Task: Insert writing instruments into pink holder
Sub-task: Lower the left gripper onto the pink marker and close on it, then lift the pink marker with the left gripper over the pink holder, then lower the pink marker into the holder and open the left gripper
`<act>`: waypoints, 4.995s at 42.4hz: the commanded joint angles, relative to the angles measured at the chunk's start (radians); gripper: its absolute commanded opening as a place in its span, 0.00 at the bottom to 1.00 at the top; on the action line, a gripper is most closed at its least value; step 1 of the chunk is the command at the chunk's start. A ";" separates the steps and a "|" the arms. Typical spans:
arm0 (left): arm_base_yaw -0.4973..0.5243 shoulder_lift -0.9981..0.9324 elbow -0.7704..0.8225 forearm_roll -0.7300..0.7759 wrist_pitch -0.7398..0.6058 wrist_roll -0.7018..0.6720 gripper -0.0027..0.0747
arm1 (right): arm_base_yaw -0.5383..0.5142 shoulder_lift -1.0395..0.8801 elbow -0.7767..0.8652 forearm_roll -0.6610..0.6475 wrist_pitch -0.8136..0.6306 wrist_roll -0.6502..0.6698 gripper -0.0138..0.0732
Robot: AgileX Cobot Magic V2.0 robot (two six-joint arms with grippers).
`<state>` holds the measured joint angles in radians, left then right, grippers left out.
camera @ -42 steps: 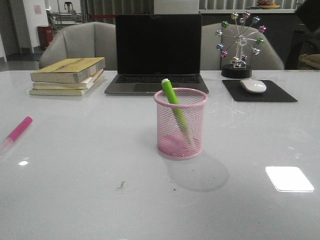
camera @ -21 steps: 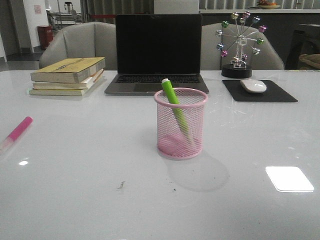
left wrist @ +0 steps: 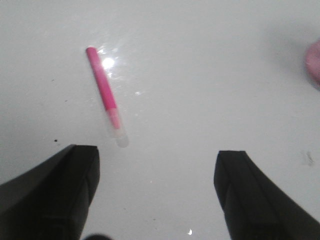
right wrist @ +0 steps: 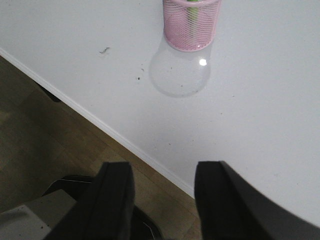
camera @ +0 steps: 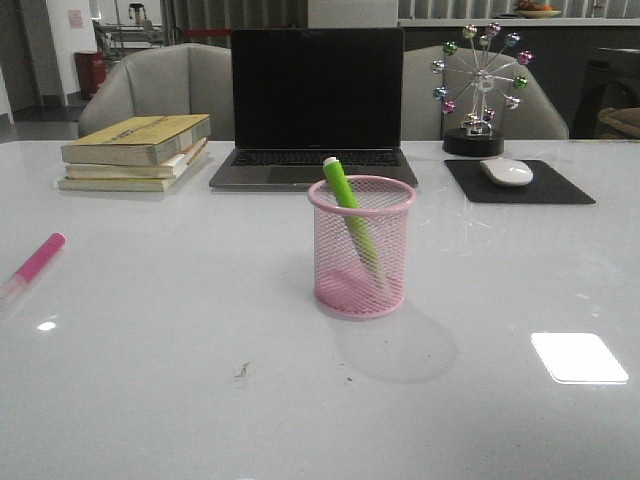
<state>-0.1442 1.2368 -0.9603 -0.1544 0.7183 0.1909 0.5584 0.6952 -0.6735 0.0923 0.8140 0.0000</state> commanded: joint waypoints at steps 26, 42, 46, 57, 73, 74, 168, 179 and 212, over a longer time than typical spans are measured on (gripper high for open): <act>0.104 0.723 -0.540 -0.031 -0.038 -0.012 0.72 | -0.002 -0.006 -0.028 -0.006 -0.060 0.000 0.64; 0.104 0.846 -0.668 0.018 -0.026 -0.012 0.72 | -0.002 -0.006 -0.028 -0.006 -0.060 0.000 0.64; 0.104 0.859 -0.684 0.035 -0.006 -0.012 0.71 | -0.002 -0.006 -0.028 -0.006 -0.060 0.000 0.64; 0.104 0.883 -0.691 0.035 0.021 -0.012 0.71 | -0.002 -0.006 -0.028 -0.006 -0.060 0.000 0.64; 0.104 0.887 -0.693 0.043 0.089 -0.012 0.39 | -0.002 -0.006 -0.028 -0.006 -0.060 0.000 0.64; 0.104 0.887 -0.693 0.043 0.090 -0.012 0.36 | -0.002 -0.006 -0.028 -0.006 -0.060 0.000 0.64; -0.727 0.661 -0.119 -0.167 -1.713 -0.042 0.48 | -0.002 -0.006 -0.028 -0.006 -0.060 0.000 0.64; -0.727 0.659 -0.119 -0.167 -1.713 -0.042 0.50 | -0.002 -0.006 -0.028 -0.006 -0.060 0.000 0.64; -0.499 -0.124 -0.203 -0.032 -0.122 0.154 0.50 | -0.002 -0.006 -0.028 -0.006 -0.059 0.000 0.64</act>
<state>-0.6782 1.2025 -1.1373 -0.1902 0.5364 0.3458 0.5584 0.6952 -0.6735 0.0923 0.8140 0.0000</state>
